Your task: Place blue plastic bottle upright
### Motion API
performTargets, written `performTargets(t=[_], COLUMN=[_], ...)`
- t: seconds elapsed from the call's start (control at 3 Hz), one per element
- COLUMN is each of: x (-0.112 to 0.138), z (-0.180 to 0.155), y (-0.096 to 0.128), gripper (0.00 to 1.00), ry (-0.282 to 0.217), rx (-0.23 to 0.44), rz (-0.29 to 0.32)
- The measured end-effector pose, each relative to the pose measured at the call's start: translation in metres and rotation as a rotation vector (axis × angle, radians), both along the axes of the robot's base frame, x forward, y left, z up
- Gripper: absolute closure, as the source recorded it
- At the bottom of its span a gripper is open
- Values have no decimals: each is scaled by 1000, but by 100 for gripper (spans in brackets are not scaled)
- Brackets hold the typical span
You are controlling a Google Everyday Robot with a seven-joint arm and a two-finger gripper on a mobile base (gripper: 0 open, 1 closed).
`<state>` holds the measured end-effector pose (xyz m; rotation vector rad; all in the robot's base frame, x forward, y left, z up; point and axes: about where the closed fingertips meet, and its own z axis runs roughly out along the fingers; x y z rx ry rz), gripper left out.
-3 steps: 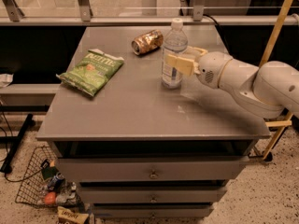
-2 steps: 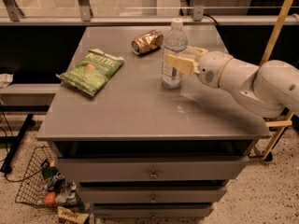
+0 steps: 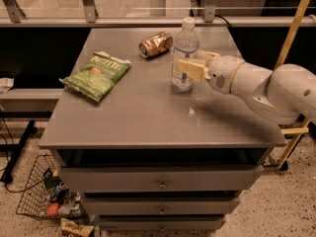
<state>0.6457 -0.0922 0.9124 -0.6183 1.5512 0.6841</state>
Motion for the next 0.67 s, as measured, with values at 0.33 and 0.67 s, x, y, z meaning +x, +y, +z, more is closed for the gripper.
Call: performTargets(t=[0.33, 0.67], x=[0, 0], z=[1, 1], y=[3, 3], gripper=[0, 0], ry=[-1, -1], rx=[0, 0], rz=[4, 4])
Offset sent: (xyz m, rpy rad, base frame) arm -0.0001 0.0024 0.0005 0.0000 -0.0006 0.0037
